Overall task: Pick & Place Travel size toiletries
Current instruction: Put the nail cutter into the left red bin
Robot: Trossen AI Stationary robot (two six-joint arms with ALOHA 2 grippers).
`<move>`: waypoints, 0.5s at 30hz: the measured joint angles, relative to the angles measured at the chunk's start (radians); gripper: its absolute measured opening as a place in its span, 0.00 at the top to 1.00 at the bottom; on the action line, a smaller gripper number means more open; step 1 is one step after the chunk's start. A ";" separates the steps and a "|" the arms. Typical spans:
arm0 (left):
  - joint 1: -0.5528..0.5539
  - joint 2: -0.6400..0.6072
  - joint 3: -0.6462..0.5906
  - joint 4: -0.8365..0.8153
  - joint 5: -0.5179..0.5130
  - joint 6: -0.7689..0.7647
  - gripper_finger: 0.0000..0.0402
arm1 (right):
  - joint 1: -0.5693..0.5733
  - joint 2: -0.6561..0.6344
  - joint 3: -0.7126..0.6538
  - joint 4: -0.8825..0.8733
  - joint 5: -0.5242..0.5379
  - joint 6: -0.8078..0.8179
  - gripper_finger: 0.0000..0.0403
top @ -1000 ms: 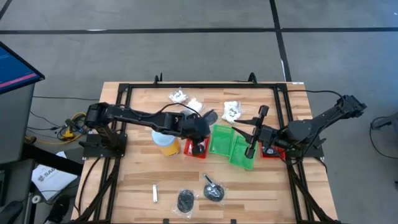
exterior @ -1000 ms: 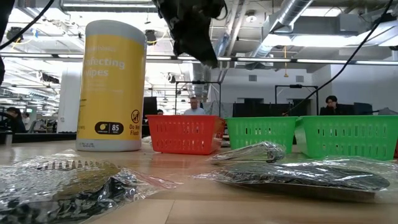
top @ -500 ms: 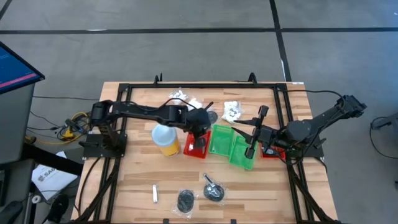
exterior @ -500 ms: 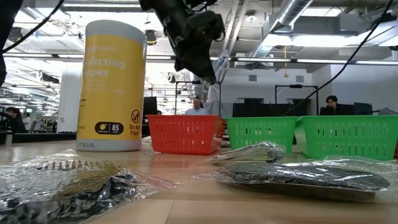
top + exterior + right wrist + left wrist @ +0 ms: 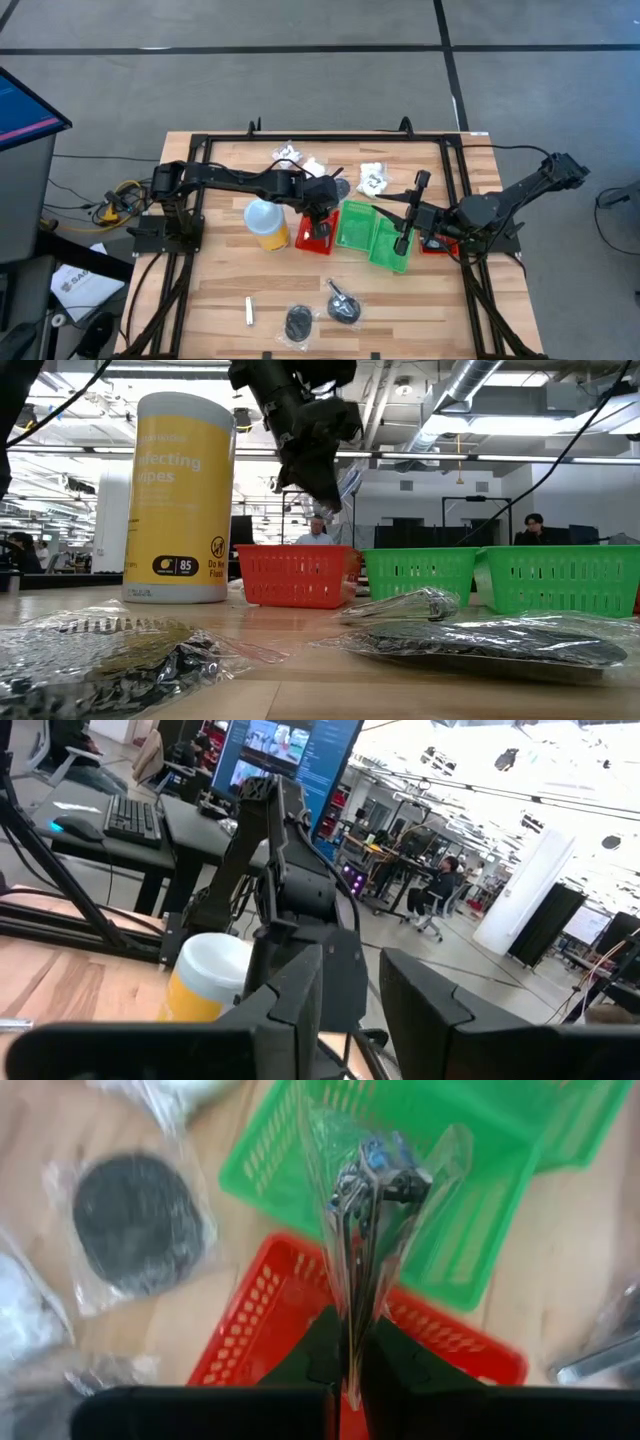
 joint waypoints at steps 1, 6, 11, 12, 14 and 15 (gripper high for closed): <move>0.000 0.008 0.000 -0.006 0.000 -0.001 0.99 | 0.000 0.000 0.000 -0.004 0.000 0.000 0.77; 0.000 0.031 0.000 -0.006 0.003 -0.001 0.99 | 0.000 0.000 0.000 -0.026 0.000 0.008 0.77; 0.000 0.039 0.000 -0.033 0.004 -0.002 0.99 | 0.000 0.000 0.000 -0.035 0.000 0.014 0.77; 0.000 0.038 0.000 -0.037 0.004 -0.002 0.99 | 0.000 0.000 0.000 -0.036 0.000 0.015 0.77; -0.001 0.038 -0.003 -0.032 0.004 -0.003 0.99 | 0.000 0.000 0.000 -0.040 0.000 0.015 0.77; -0.001 0.038 -0.007 -0.033 0.004 -0.005 0.99 | 0.000 0.000 0.000 -0.040 -0.001 0.016 0.77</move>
